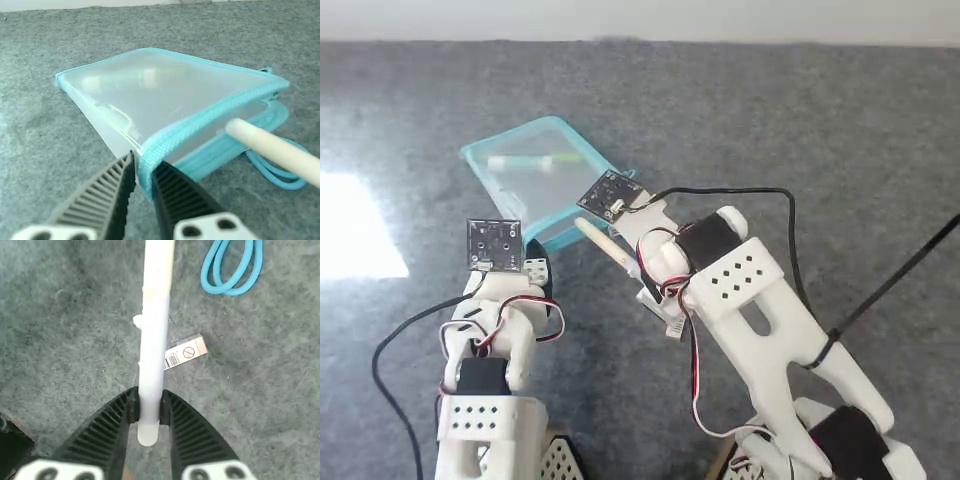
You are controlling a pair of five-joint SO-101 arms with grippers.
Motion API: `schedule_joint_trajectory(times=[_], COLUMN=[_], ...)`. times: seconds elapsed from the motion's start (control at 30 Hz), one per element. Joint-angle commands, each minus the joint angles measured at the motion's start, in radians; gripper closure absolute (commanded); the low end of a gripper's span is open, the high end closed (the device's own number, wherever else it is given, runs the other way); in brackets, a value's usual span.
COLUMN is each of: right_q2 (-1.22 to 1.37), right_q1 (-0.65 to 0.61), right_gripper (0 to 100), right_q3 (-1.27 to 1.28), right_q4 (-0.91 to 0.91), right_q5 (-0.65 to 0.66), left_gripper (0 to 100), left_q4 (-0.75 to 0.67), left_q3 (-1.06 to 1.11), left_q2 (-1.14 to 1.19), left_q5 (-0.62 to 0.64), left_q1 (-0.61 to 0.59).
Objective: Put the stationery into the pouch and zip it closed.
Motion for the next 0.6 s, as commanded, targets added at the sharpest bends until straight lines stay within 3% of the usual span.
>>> schedule_joint_trajectory(times=[0.0, 0.17, 0.47, 0.57], right_q2=[0.012, 0.18, 0.639, 0.762], right_q1=[-0.002, 0.001, 0.021, 0.019], right_gripper=[99.1, 99.1, 98.8, 90.6], right_q3=[-0.02, -0.204, -0.818, -0.982], right_q4=[-0.047, -0.03, 0.008, 0.012], right_q5=[-0.005, -0.011, -0.08, -0.075], left_gripper=[99, 99, 99, 99], left_q4=[-0.017, -0.017, -0.017, -0.017], left_q3=[-0.01, -0.01, -0.01, -0.01], left_q2=[-0.003, -0.003, -0.003, -0.003], left_q5=[-0.003, -0.003, -0.003, -0.003], left_q1=[0.011, 0.011, 0.011, 0.011])
